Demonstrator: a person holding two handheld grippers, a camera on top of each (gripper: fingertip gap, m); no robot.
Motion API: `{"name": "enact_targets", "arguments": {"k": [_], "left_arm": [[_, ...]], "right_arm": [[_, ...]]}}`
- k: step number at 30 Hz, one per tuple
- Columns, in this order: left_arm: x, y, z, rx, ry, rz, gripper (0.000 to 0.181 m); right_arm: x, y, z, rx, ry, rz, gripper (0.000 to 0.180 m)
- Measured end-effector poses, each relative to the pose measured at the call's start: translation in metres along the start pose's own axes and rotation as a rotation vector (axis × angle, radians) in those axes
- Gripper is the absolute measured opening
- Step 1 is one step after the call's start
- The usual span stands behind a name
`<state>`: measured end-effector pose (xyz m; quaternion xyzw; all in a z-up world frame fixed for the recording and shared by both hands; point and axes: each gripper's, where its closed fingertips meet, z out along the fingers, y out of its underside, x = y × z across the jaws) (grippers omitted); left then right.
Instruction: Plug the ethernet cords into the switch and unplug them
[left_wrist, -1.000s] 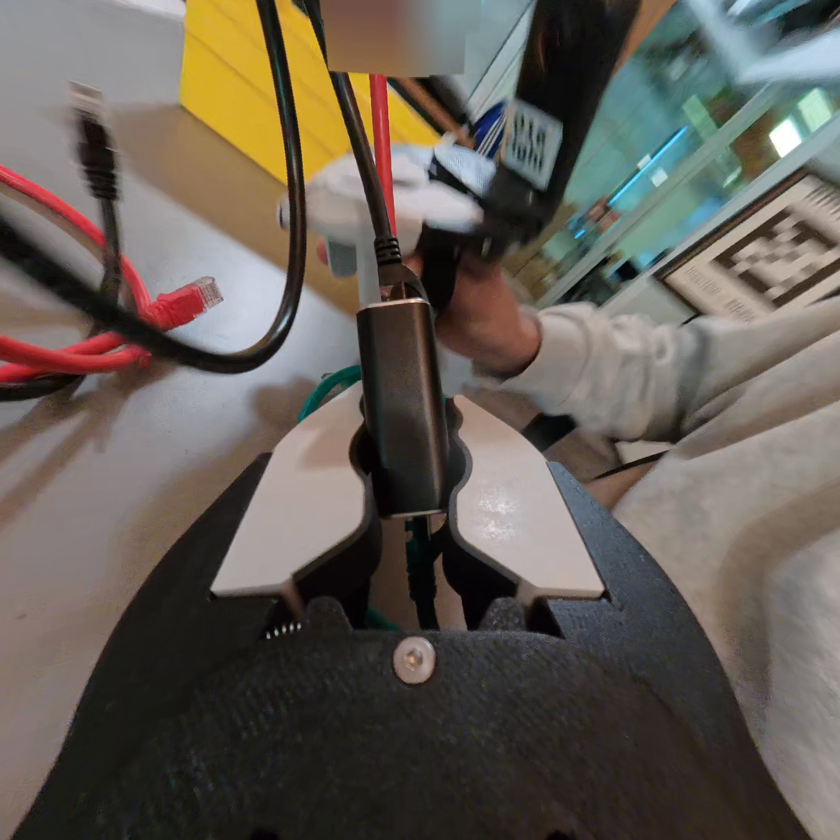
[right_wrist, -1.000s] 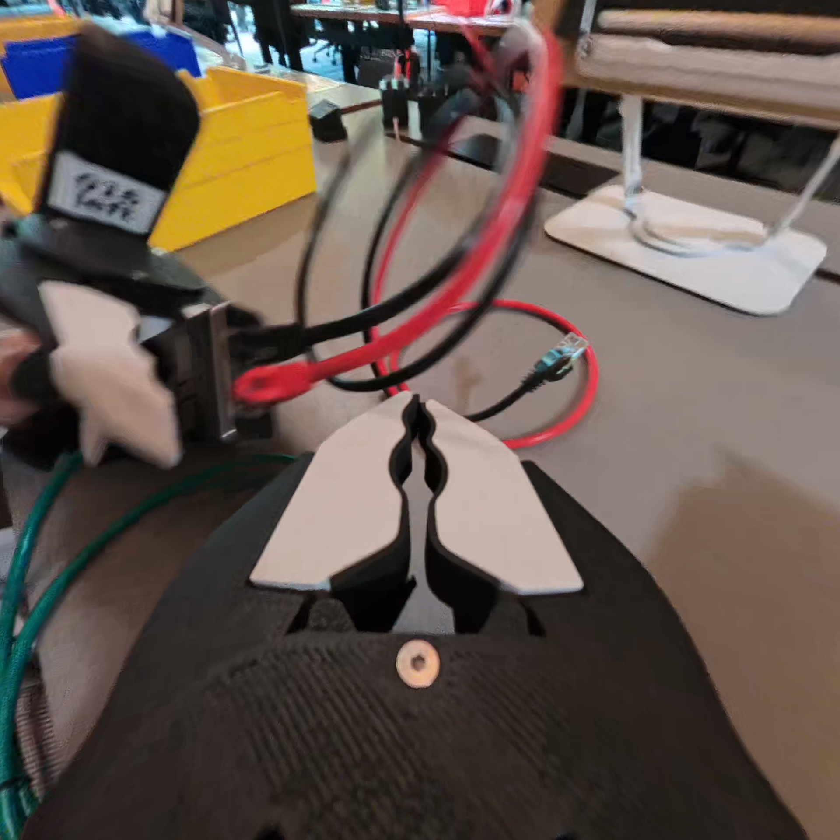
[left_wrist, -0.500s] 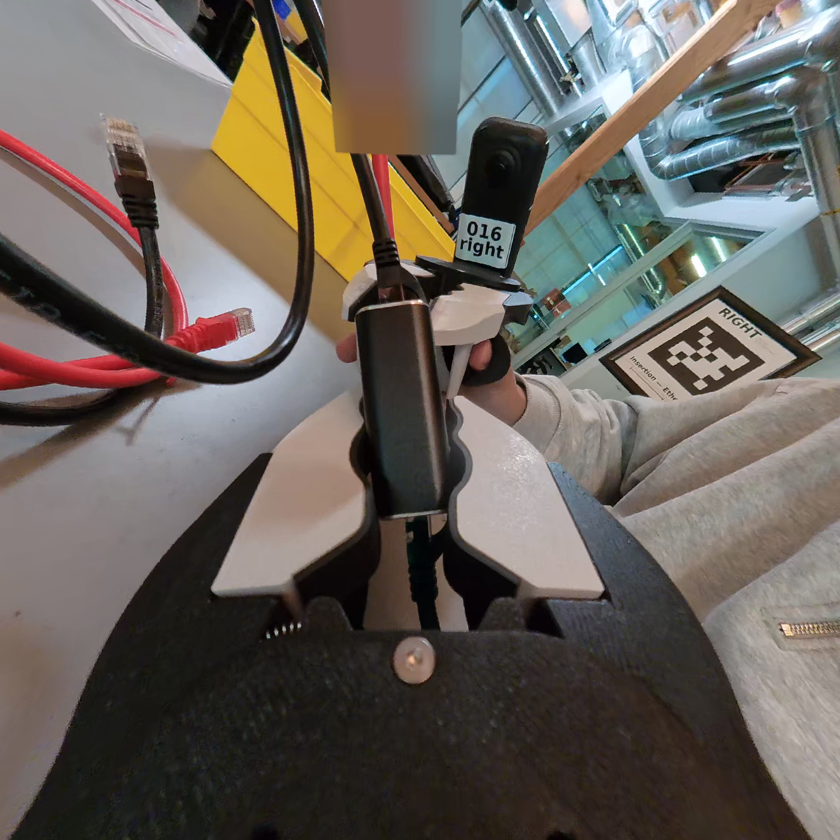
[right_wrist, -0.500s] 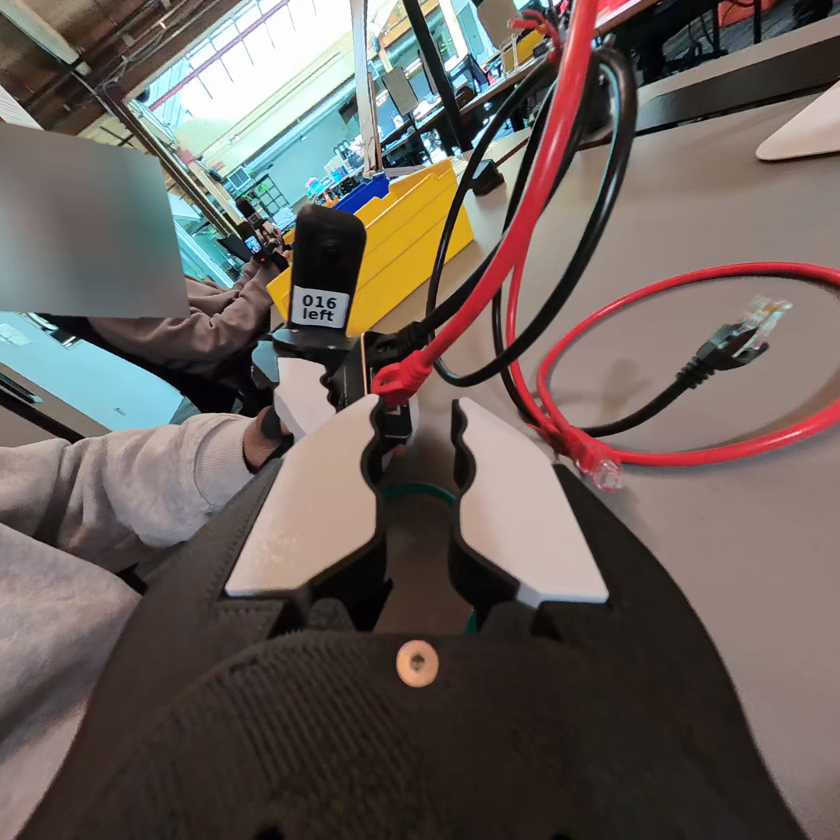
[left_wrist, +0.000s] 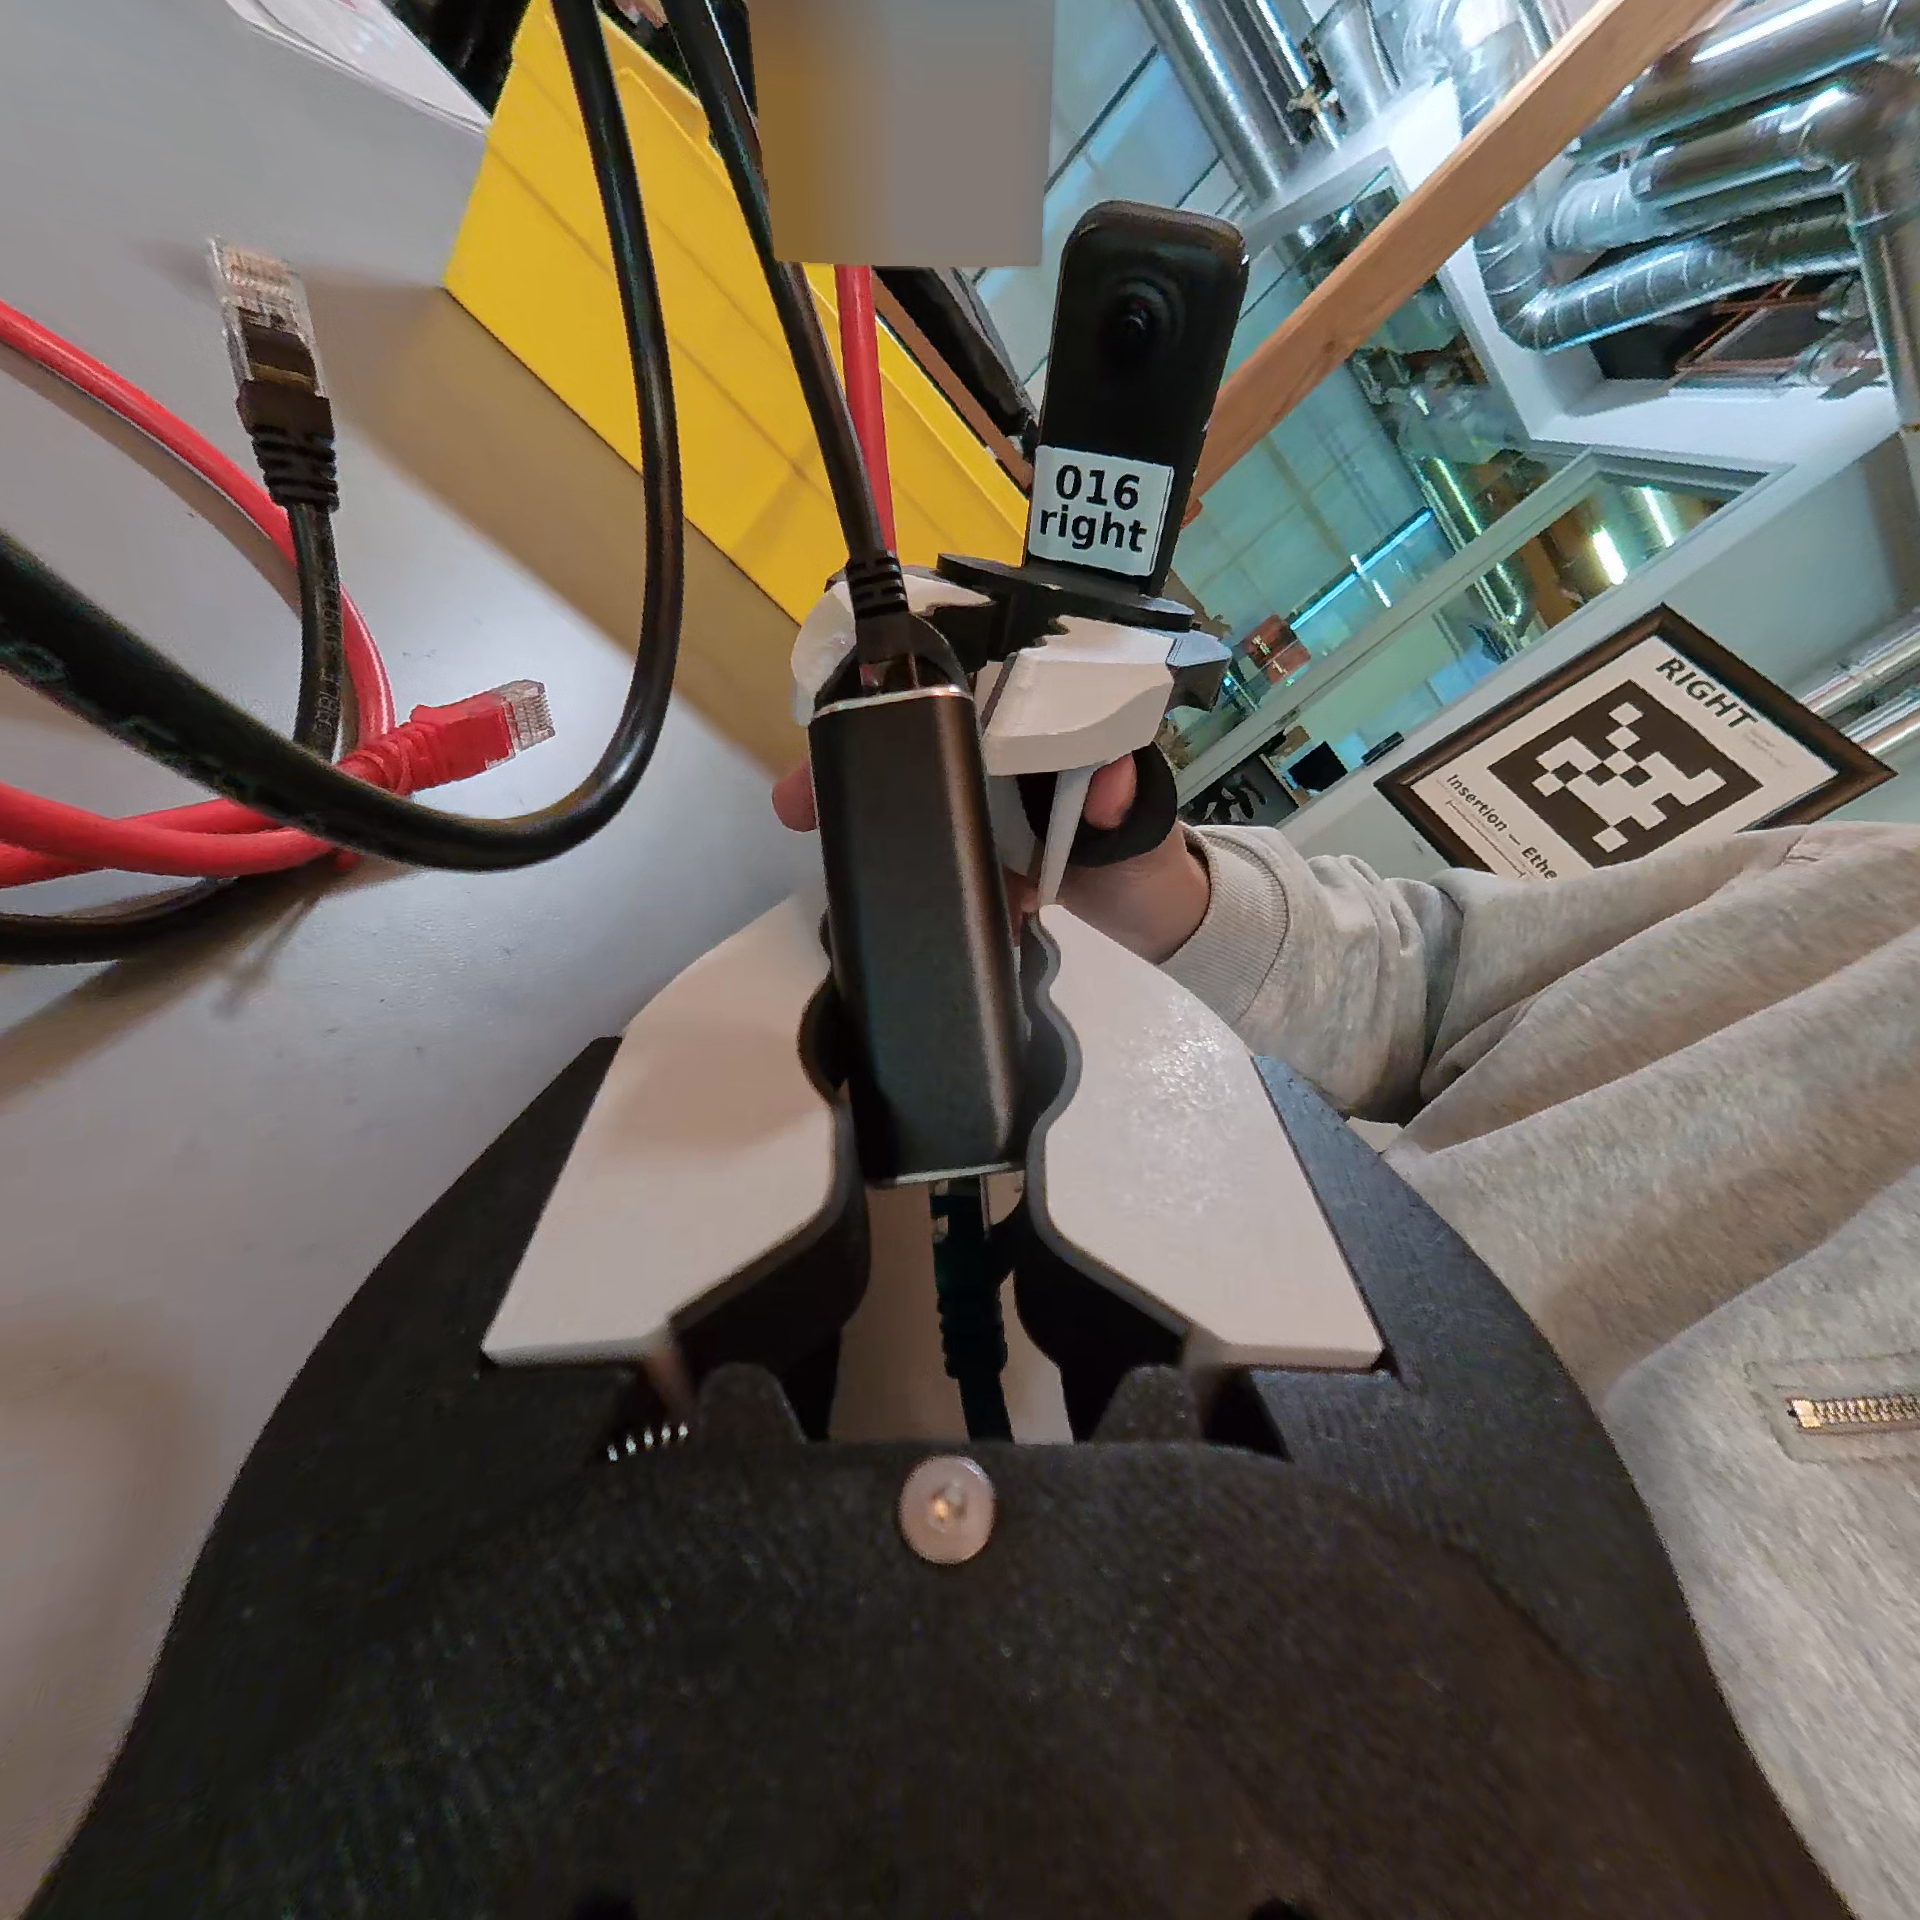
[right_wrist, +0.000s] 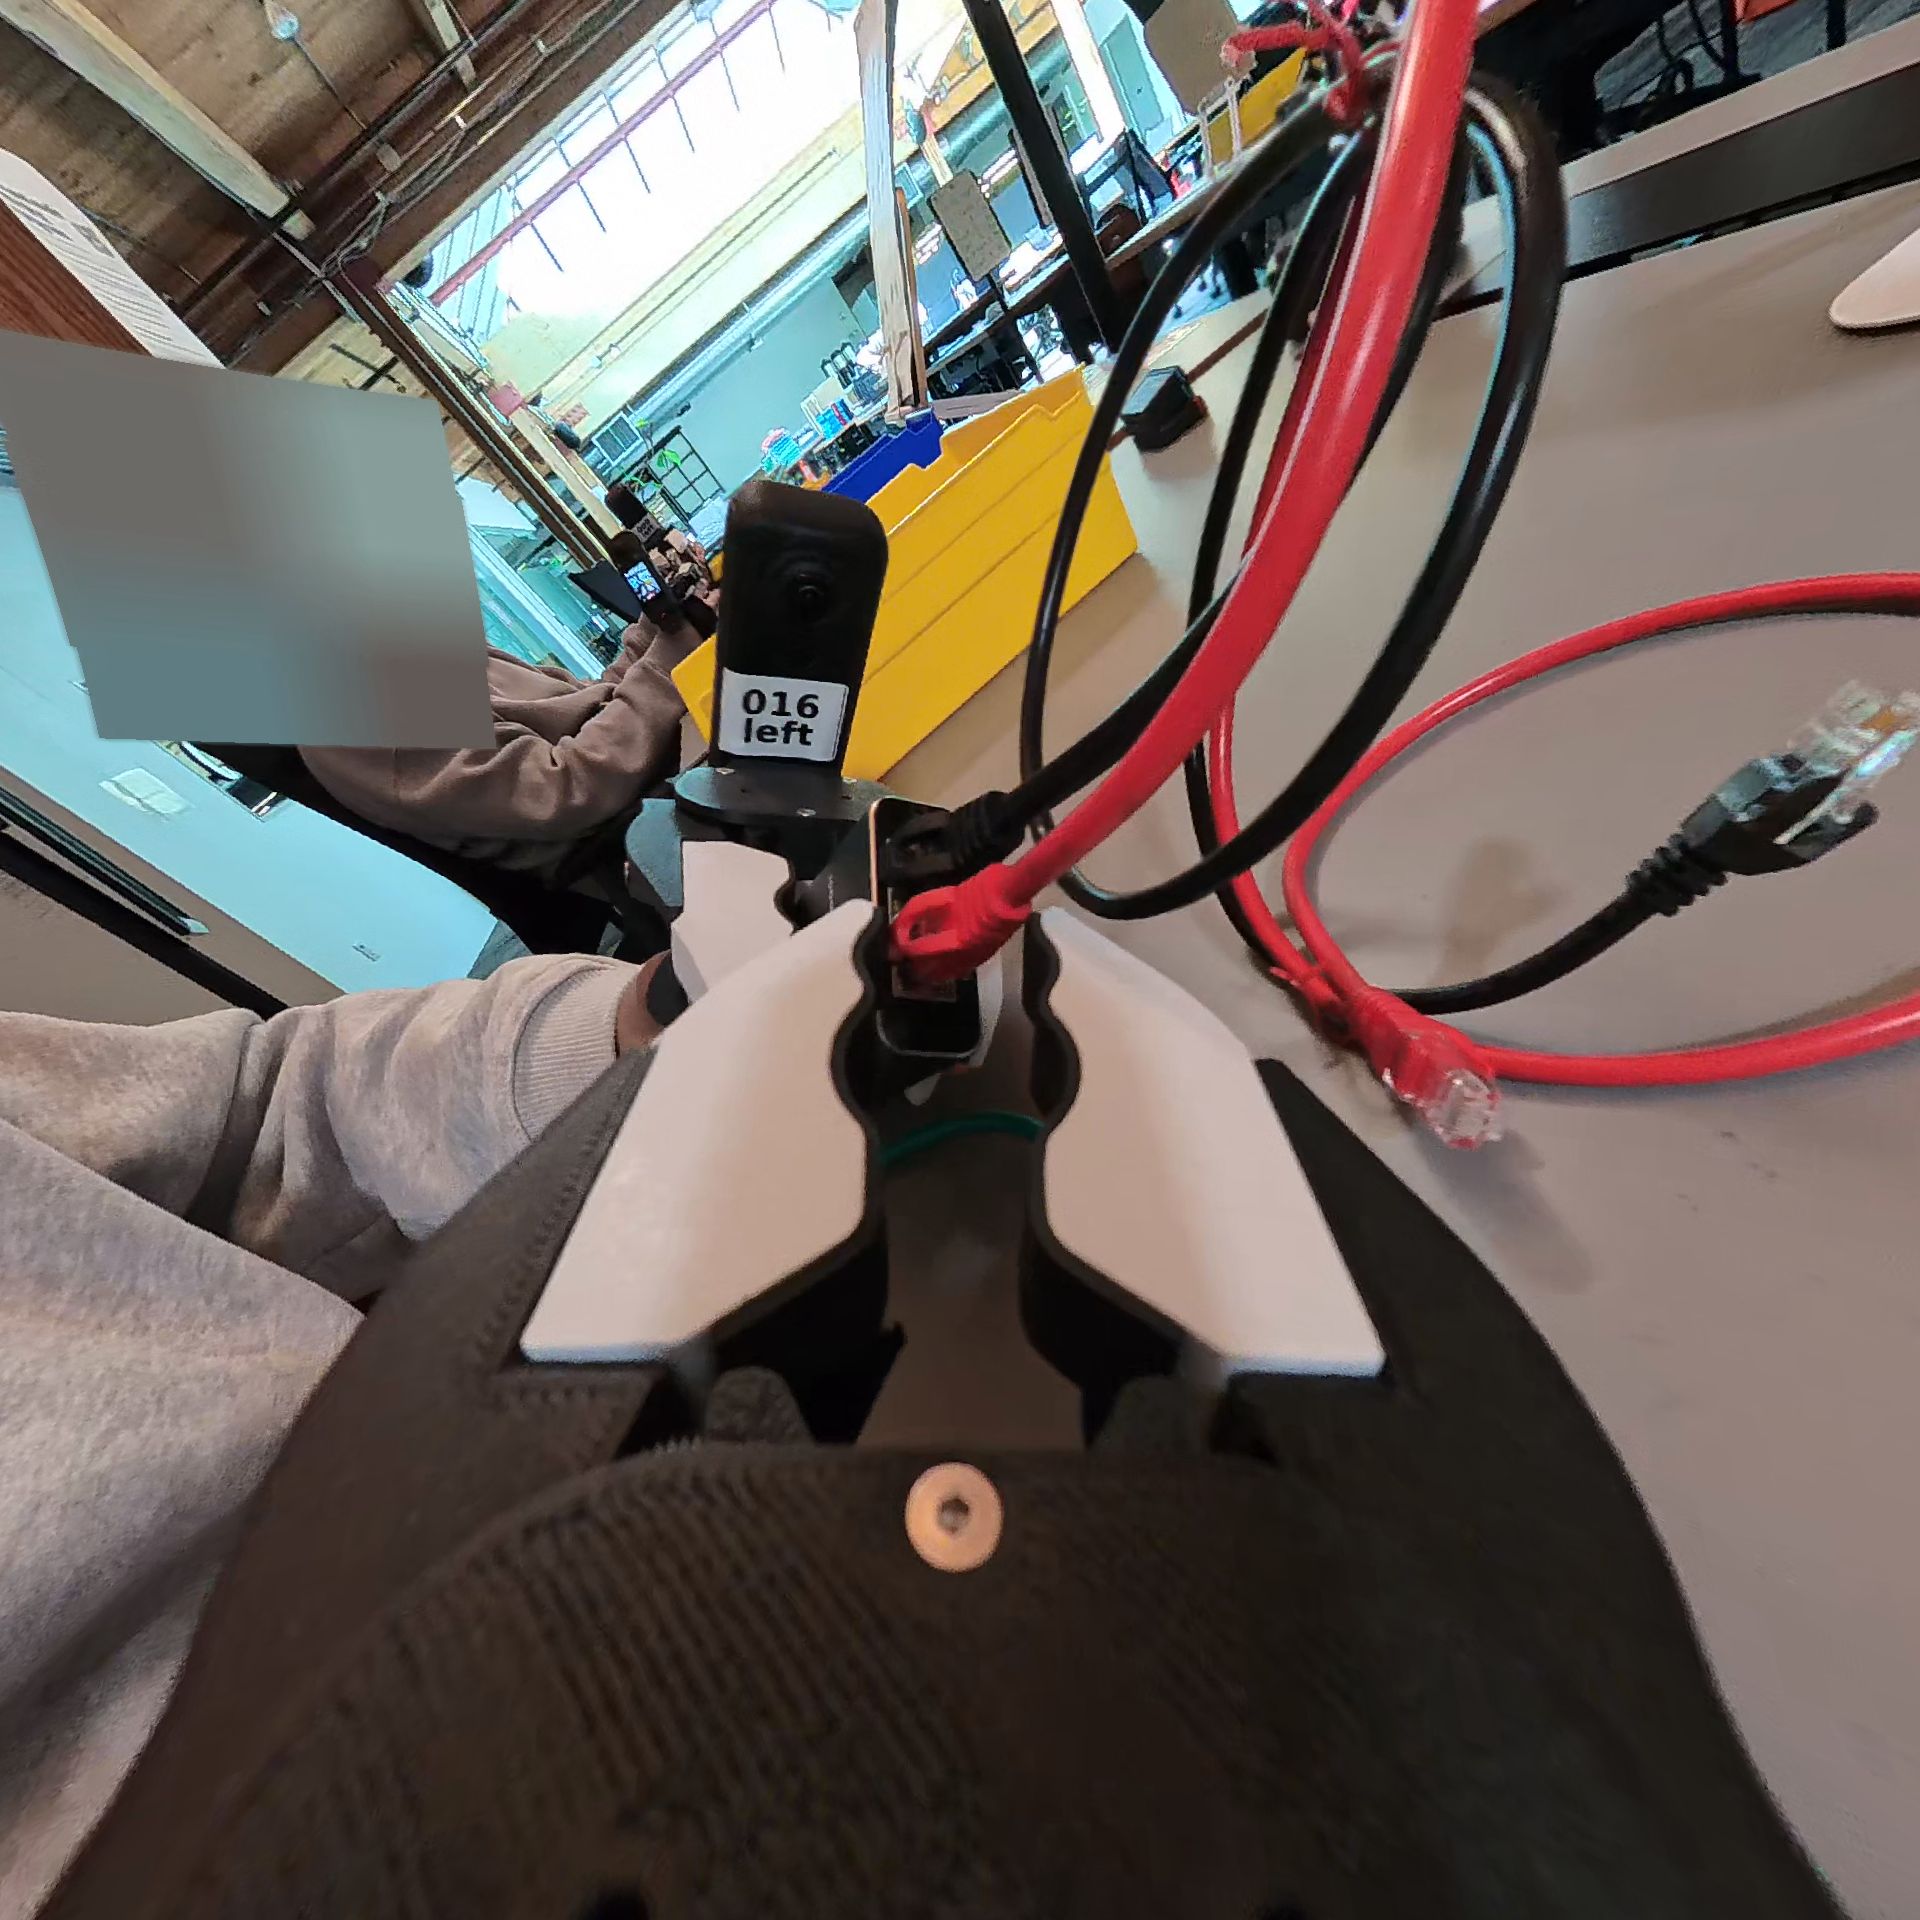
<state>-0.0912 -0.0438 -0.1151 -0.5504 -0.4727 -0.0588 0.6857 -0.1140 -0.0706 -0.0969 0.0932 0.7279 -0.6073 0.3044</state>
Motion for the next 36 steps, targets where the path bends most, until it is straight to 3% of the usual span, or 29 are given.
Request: {"name": "enact_targets", "arguments": {"k": [36], "left_arm": [[0.0025,-0.0018,-0.0021,0.021,0.033,-0.023,0.03]], "right_arm": [[-0.0009,-0.0004,-0.0015,0.011,-0.03,0.0,0.02]]}}
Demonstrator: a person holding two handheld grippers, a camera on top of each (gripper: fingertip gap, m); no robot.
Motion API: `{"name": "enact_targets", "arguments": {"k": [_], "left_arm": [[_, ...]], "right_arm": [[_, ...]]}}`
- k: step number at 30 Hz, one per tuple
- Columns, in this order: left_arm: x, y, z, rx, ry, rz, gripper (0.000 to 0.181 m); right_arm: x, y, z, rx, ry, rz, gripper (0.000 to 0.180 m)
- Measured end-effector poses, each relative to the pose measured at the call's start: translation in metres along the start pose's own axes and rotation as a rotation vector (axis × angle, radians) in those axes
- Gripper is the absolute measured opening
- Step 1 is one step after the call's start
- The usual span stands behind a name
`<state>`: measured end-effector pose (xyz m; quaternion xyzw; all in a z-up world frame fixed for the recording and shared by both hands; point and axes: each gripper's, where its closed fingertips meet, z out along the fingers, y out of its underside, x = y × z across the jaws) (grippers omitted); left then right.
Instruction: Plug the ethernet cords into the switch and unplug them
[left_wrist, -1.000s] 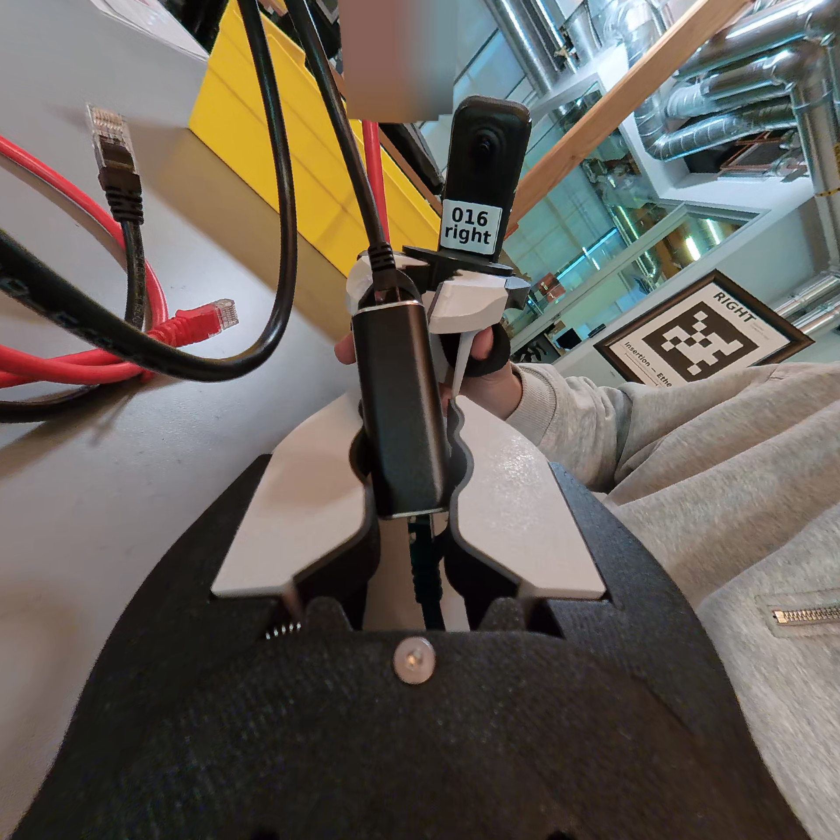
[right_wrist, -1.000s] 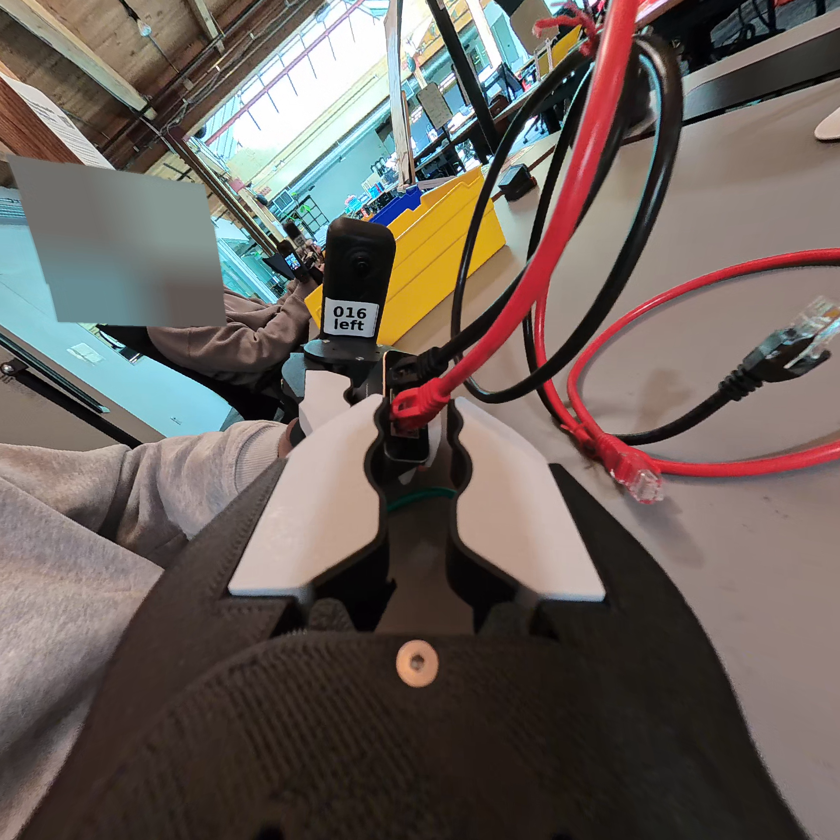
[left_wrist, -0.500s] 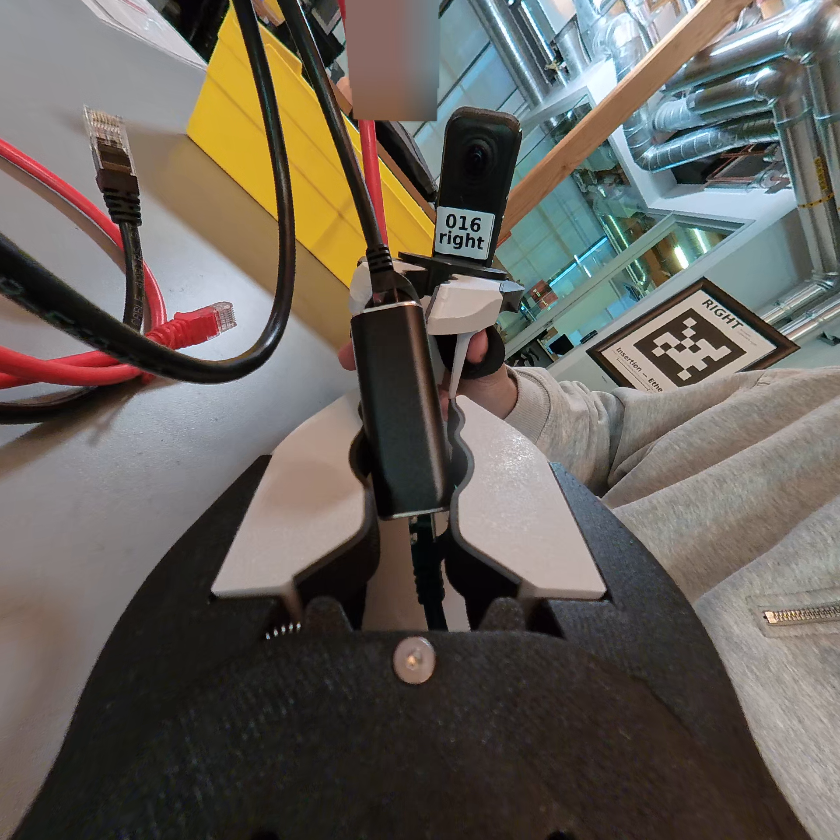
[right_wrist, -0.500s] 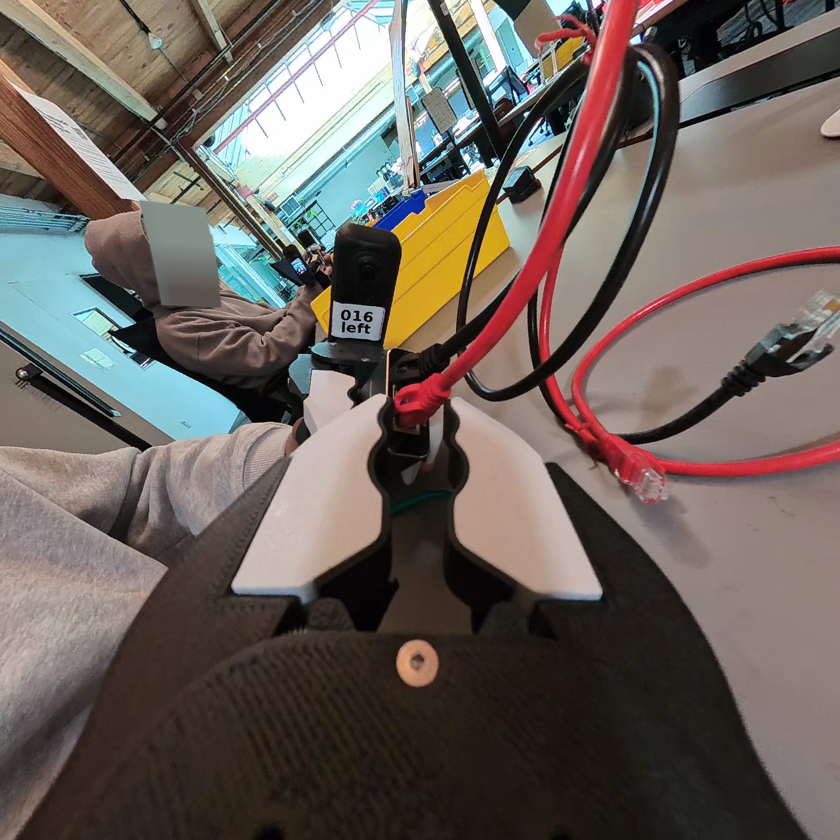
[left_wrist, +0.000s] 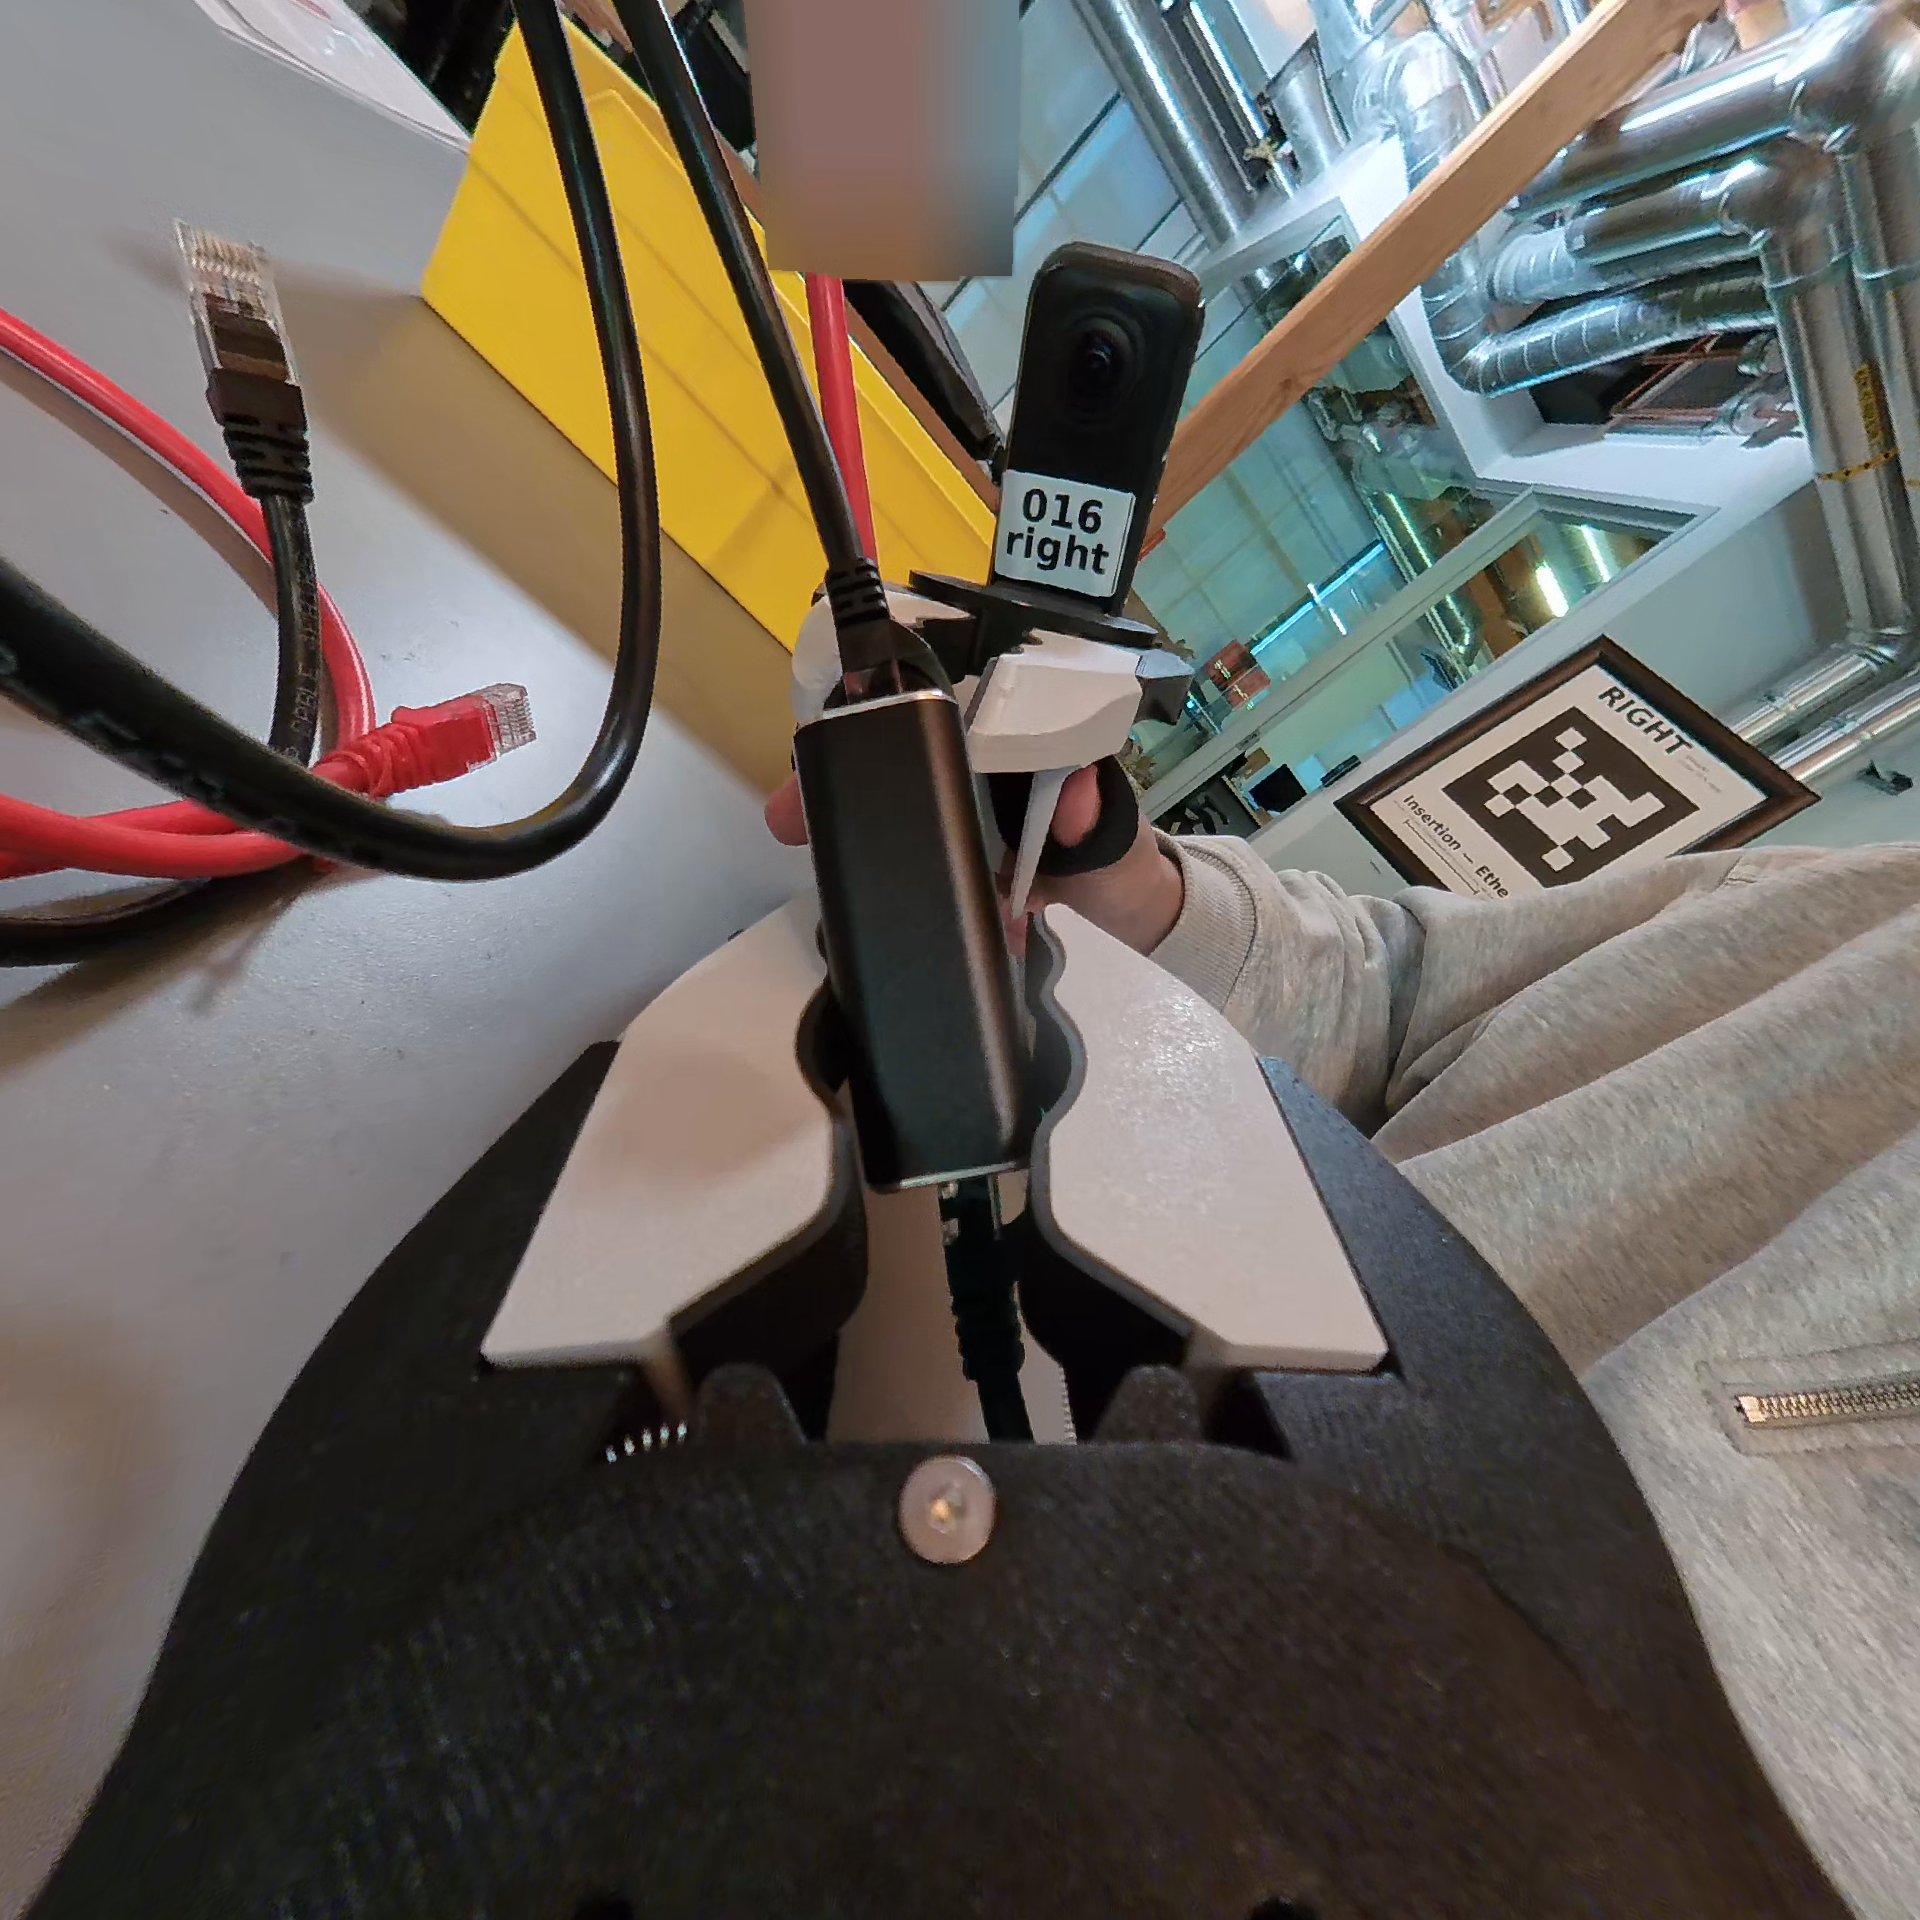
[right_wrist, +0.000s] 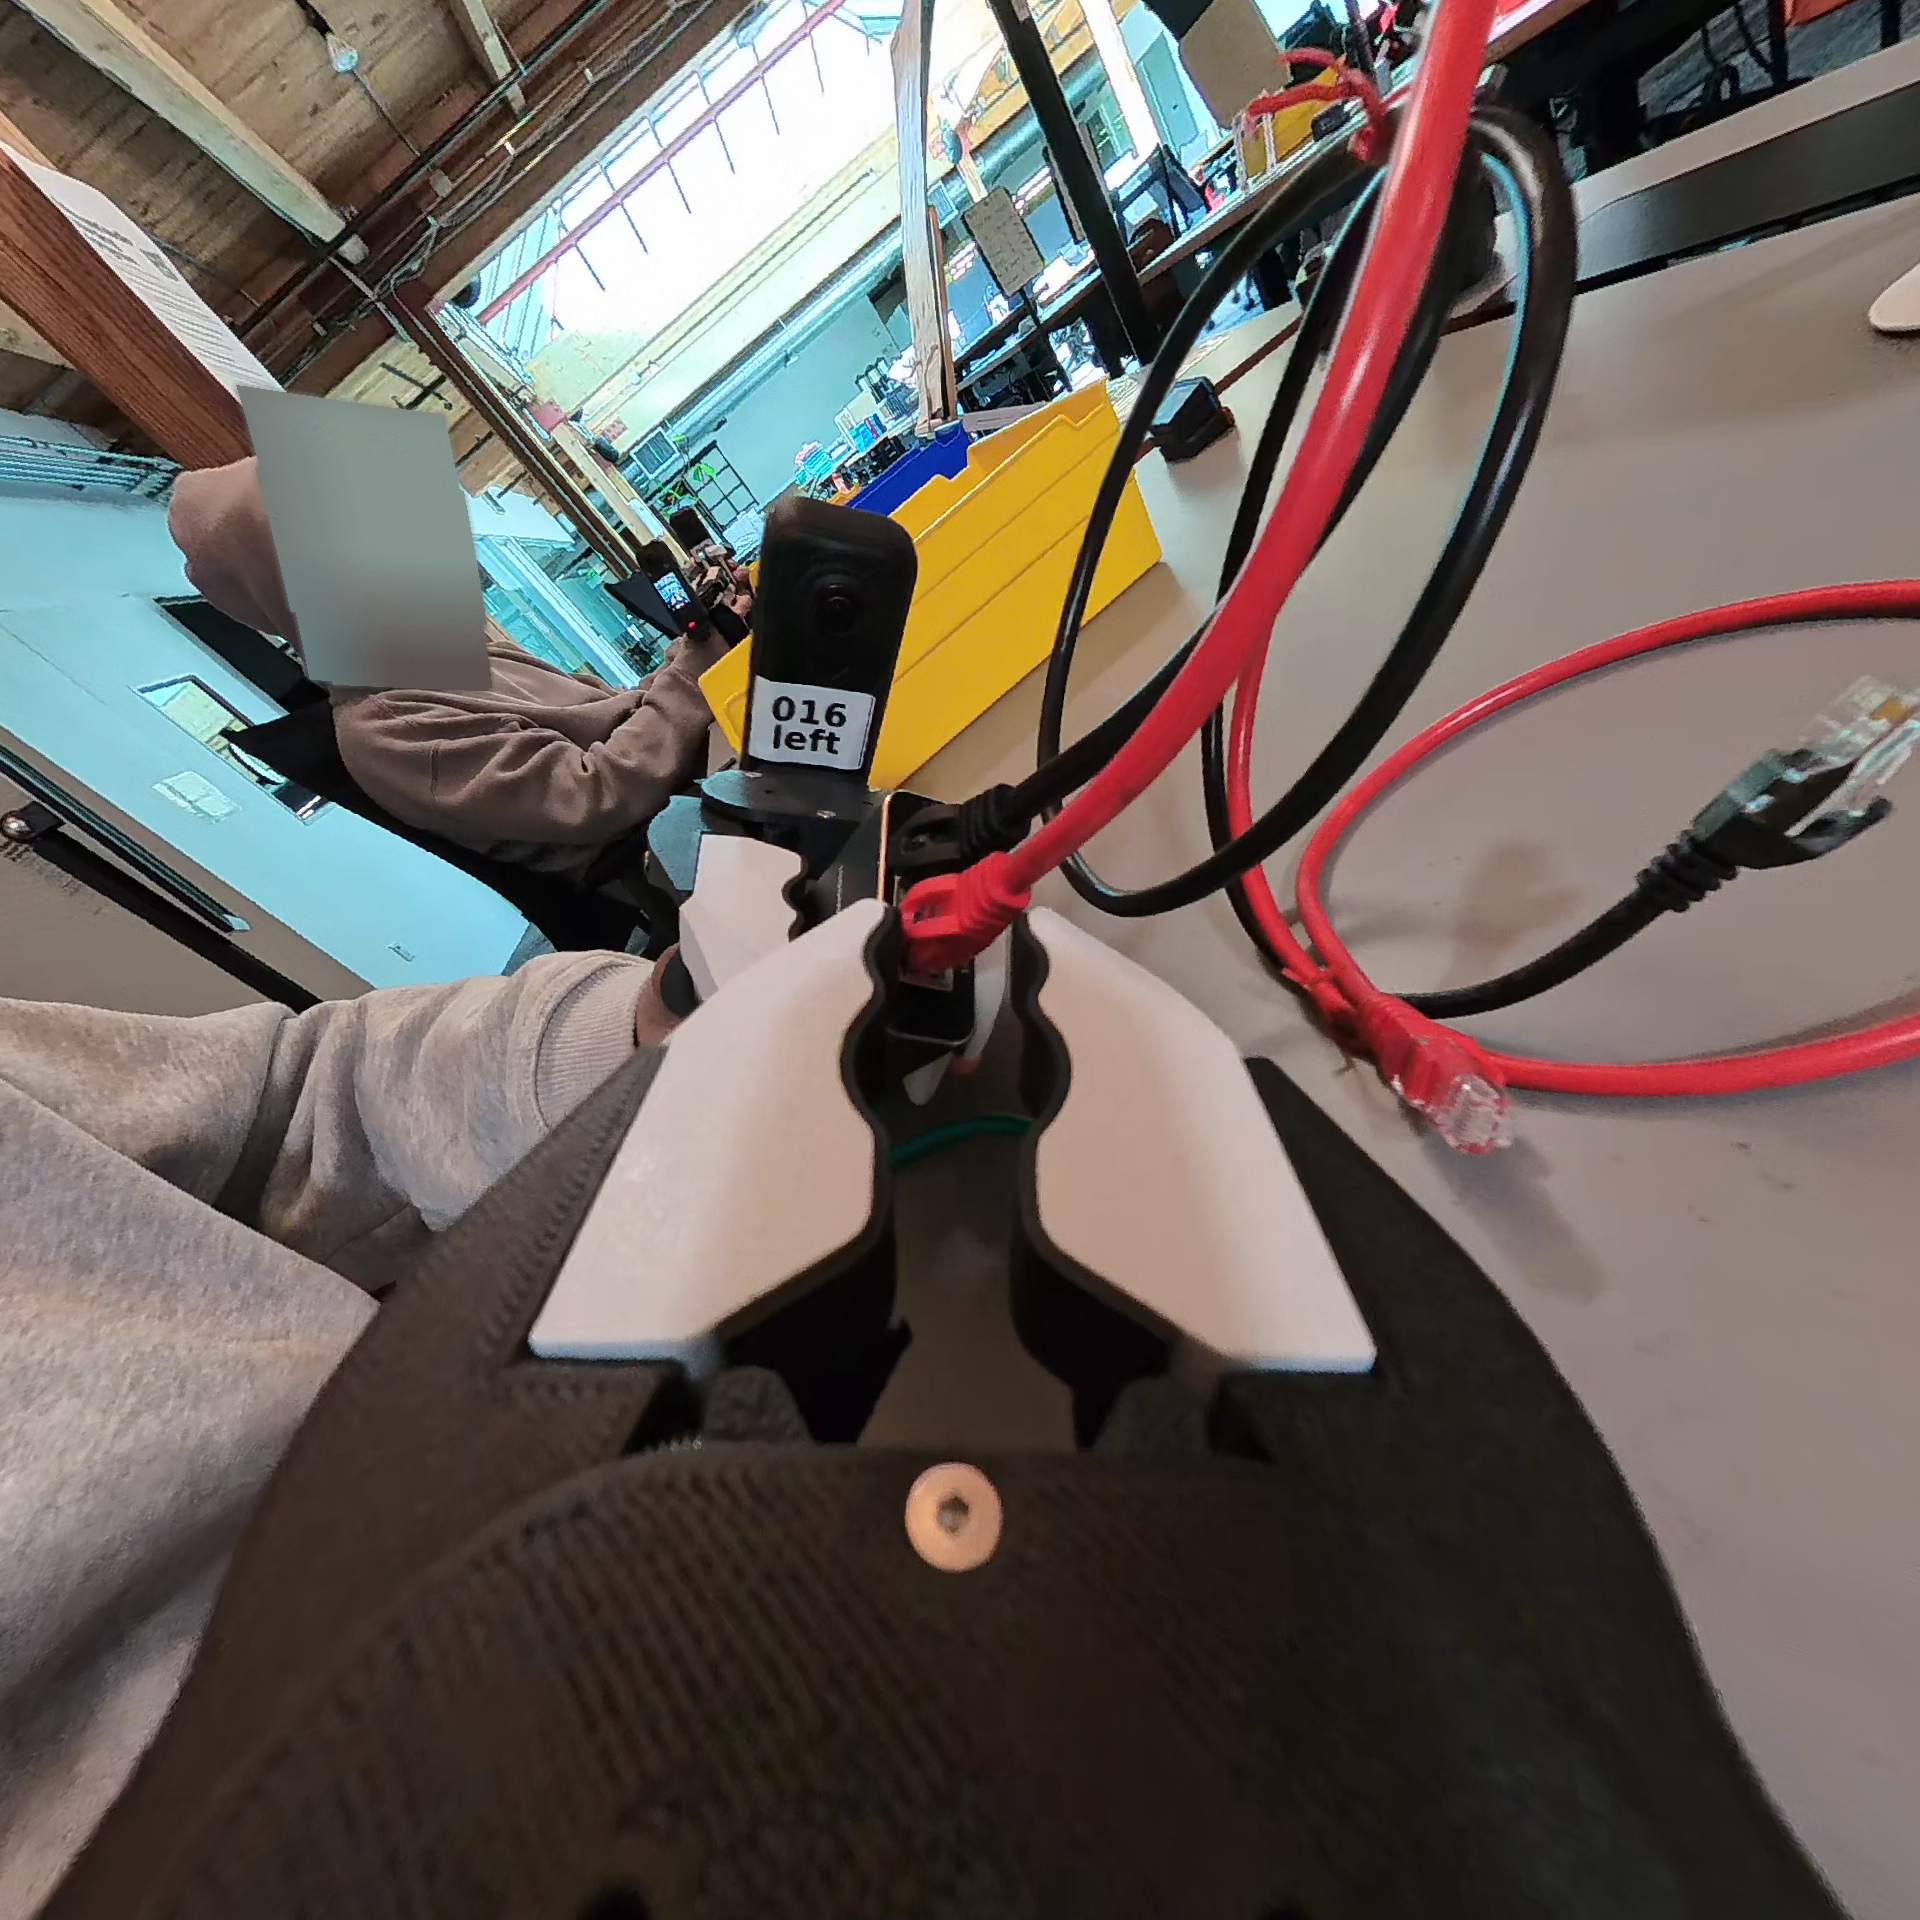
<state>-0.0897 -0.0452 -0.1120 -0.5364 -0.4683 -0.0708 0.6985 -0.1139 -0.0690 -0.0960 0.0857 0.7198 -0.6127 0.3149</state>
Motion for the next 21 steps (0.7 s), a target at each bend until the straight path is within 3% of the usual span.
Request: {"name": "enact_targets", "arguments": {"k": [21], "left_arm": [[0.0023,-0.0003,0.0014,0.006,0.001,0.011,0.03]], "right_arm": [[-0.0002,-0.0052,0.0011,-0.034,0.141,-0.262,0.018]]}}
